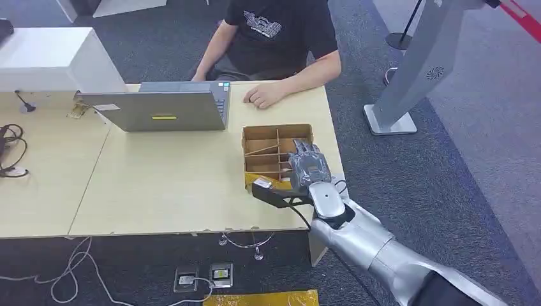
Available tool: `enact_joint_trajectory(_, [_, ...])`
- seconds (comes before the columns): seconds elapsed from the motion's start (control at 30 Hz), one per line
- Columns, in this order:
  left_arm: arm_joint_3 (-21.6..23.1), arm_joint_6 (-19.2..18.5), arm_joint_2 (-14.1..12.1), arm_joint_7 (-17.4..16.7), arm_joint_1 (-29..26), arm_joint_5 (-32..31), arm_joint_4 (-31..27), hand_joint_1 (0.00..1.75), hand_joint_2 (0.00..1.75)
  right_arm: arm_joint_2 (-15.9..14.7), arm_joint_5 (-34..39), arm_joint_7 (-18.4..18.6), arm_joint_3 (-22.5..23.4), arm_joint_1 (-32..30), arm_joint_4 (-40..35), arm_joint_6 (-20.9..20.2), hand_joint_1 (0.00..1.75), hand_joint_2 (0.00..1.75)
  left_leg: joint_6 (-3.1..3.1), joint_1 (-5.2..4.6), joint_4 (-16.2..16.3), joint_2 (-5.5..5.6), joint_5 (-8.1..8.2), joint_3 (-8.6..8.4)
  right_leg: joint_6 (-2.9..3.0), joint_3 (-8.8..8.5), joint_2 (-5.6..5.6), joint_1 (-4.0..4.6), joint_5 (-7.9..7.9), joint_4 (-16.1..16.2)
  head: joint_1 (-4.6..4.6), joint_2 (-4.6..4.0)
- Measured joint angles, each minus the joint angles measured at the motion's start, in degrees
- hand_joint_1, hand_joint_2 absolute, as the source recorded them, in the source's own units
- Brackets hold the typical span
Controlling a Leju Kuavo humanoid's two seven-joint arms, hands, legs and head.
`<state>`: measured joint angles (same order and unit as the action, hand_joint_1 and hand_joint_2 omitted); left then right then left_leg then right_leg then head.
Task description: Pass the card to the sensor for recognition and then transmit it.
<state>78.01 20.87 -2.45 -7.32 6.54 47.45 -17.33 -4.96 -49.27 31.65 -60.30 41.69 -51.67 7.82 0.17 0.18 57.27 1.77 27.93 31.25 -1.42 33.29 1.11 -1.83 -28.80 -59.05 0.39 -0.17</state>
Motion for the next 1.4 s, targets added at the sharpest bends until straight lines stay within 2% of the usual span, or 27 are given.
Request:
enact_joint_trajectory(0.83, [0.0,-0.4,0.0,0.4,0.0,-1.3,0.2,0.00,0.00,-2.1,-3.5,3.1,1.4,0.0,-1.8,-2.1,1.75,1.75,0.00,0.00,0.0,-0.01,0.00,-0.05,0.02,-0.02,0.02,0.00,0.02,0.0,0.00,0.00])
enact_joint_trajectory(0.9, [0.0,-0.4,0.0,0.9,0.0,-1.4,0.2,0.00,0.00,-2.4,-4.7,3.3,1.5,0.1,-3.1,-1.2,1.75,1.75,0.00,0.00,0.0,-0.02,0.00,-0.05,0.02,-0.02,0.02,0.00,0.02,0.0,0.02,0.00])
enact_joint_trajectory(1.03, [0.0,-0.5,0.0,1.3,0.0,-1.7,0.3,0.00,0.00,-2.7,-8.9,3.7,2.6,1.1,-7.2,3.2,1.75,1.75,0.00,0.00,0.0,-0.04,0.00,-0.06,0.03,-0.02,0.05,0.01,0.02,0.0,0.00,0.00])
enact_joint_trajectory(1.4, [0.0,-0.7,0.0,2.6,0.0,-3.9,0.5,0.00,0.00,-4.3,-11.8,5.7,5.3,6.6,-18.7,4.4,1.75,1.75,-0.02,0.01,0.0,-0.10,-0.01,-0.10,0.06,-0.02,0.15,0.01,0.05,0.0,0.00,0.00])
